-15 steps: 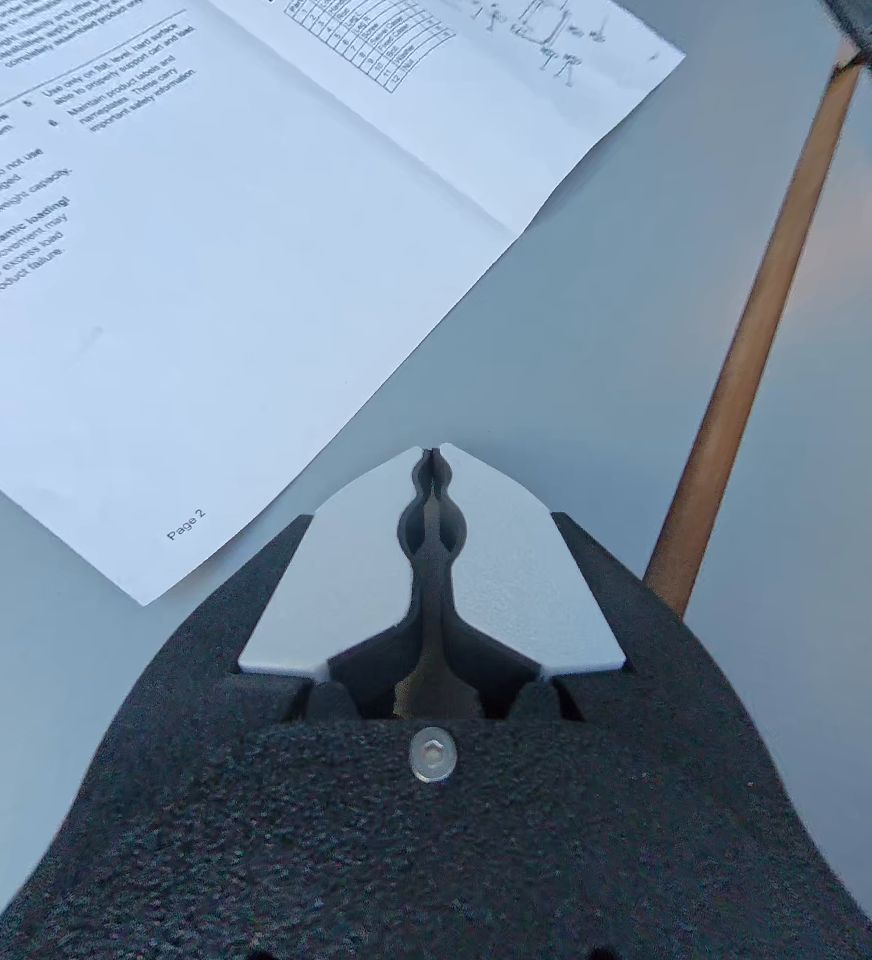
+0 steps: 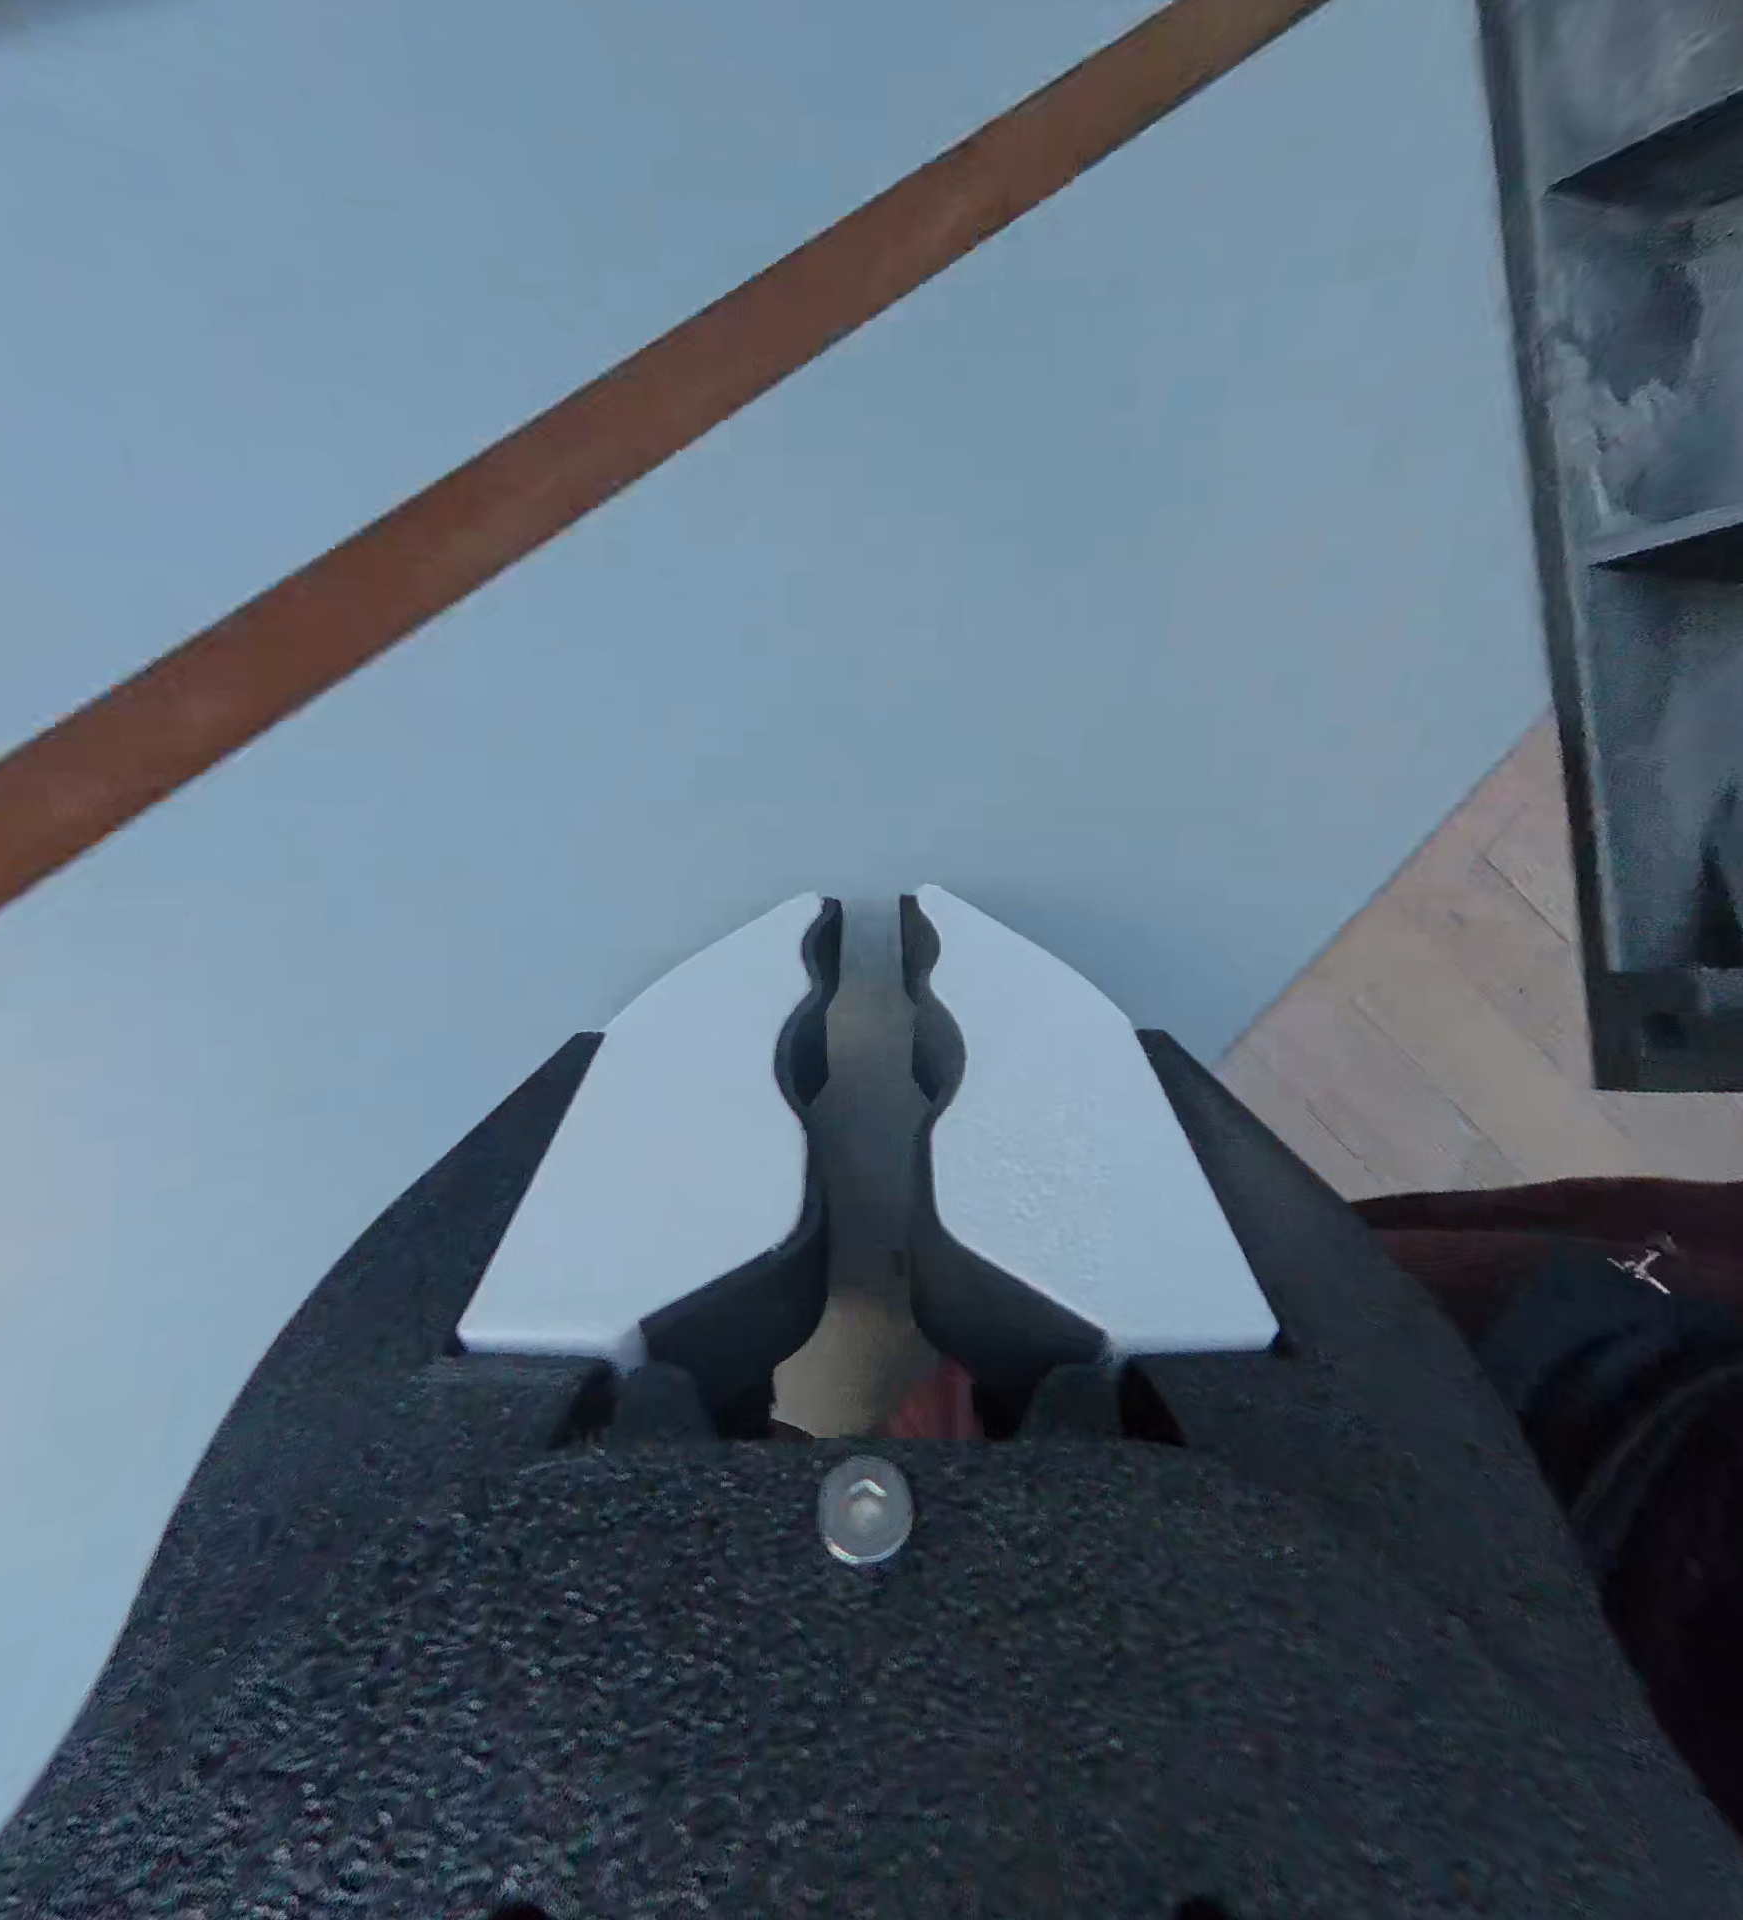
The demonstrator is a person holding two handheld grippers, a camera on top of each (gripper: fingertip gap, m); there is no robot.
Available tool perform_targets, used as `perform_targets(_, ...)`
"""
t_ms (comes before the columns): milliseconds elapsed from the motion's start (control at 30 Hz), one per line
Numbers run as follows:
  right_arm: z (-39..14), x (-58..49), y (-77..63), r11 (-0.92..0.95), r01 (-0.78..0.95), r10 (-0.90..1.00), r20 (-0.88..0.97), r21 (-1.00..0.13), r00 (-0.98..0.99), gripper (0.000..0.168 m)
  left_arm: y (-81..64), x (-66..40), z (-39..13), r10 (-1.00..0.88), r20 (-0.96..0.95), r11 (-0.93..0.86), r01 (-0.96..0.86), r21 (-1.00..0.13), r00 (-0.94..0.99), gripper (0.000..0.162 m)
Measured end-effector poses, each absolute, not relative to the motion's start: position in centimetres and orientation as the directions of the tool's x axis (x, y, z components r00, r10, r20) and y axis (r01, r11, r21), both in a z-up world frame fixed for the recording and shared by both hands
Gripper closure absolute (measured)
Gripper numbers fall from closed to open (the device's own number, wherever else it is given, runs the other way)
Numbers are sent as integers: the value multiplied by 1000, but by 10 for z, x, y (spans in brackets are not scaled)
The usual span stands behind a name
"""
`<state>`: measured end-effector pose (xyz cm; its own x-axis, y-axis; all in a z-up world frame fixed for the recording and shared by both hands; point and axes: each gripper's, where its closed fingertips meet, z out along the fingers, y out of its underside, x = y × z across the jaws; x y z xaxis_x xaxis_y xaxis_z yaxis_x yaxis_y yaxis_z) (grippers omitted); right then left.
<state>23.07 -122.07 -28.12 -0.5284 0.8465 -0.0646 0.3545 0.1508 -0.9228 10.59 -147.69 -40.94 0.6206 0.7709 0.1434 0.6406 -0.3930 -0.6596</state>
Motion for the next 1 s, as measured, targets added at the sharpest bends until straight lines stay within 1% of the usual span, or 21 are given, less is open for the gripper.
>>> perform_targets(67,-279,221,-1212,163,335,812,-67,-928,-580,147,-1459,123,-409,787,130,-366,625,-690,604,150)
perform_targets(200,-262,186,-1203,146,279,783,-61,-949,-620,145,-1444,124,-411,795,70,-393,599,-698,603,147)
perform_targets(333,-244,158,-1190,84,259,801,-89,-962,-593,145,-1442,115,-410,800,58,-390,590,-707,597,148)
perform_targets(467,-225,141,-1161,128,229,831,-22,-965,-556,145,-1440,109,-408,813,56,-366,583,-725,580,148)
perform_targets(567,-201,112,-1121,98,229,865,-31,-968,-502,145,-1439,108,-410,825,79,-361,629,-689,560,145)
perform_targets(667,-173,58,-1069,-12,283,879,-145,-959,-453,144,-1444,115,-410,860,88,-334,686,-646,502,144)
perform_targets(767,-146,-14,-1014,-194,346,833,-341,-918,-435,137,-1441,131,-411,913,85,-259,726,-637,400,144)
perform_targets(867,-124,-89,-958,-408,383,713,-551,-829,-433,133,-1436,150,-412,959,65,-181,770,-611,276,144)
perform_targets(933,-122,-135,-929,-485,433,625,-647,-760,-436,127,-1429,164,-411,978,30,-151,799,-582,207,144)
perform_targets(1000,-118,-171,-915,-514,487,527,-707,-707,-470,120,-1416,178,-403,993,-9,-101,815,-571,117,144)
